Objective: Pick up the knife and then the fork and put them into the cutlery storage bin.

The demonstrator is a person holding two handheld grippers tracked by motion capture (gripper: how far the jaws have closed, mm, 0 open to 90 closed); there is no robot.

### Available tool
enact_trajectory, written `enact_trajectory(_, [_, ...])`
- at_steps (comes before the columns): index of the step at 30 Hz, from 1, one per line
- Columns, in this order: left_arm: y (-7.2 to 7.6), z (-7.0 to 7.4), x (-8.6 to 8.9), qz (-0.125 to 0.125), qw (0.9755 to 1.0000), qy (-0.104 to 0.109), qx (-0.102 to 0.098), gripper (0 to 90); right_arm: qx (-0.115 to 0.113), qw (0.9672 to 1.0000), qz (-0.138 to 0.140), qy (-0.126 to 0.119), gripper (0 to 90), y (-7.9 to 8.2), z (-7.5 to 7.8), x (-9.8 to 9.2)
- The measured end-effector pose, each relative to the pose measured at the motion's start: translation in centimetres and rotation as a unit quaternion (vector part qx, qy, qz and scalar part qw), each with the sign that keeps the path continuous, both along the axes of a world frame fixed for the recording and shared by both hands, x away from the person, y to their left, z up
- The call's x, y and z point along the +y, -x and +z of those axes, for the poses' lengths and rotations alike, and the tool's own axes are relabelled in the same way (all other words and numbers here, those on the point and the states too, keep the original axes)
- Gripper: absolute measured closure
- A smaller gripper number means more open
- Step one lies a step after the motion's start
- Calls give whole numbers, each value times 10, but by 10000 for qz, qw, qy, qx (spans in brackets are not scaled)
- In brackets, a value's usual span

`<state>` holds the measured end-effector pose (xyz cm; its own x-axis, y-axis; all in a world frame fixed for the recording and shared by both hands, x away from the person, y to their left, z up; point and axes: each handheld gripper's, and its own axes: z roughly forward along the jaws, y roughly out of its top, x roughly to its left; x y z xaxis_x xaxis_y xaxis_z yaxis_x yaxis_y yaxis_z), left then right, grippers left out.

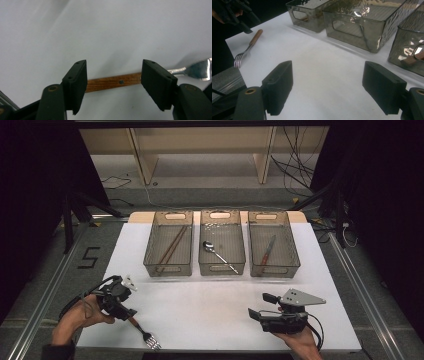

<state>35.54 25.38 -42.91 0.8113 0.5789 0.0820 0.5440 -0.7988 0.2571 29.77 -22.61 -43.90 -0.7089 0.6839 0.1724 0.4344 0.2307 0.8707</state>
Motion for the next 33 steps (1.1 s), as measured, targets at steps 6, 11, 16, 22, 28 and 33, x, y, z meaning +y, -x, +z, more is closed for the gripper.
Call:
enact_trajectory(6, [0, -6, 3, -387, 9989, -162, 222, 299, 11, 10000, 3, 2, 254, 0, 0, 0])
enact_trajectory(11, [2, -16, 5, -589, 9977, -173, 273, 272, 11, 10000, 6, -4, 254, -1, -1, 0])
enact_trajectory(16, [5, -25, 5, -784, 9963, -157, 317, 257, 19, 10000, 10, -1, 254, -1, -1, 1])
enact_trajectory(22, [3, -27, 1, -1075, 9932, -316, 307, 265, 33, 10000, 23, 16, 255, -1, -1, 2])
enact_trajectory(28, [1, -30, -2, -1272, 9899, -491, 384, 275, 29, 10000, 35, 14, 255, -1, -1, 1])
enact_trajectory(33, [-3, -31, -6, -1439, 9869, -549, 470, 301, 46, 10000, 52, 20, 256, -1, -1, 2])
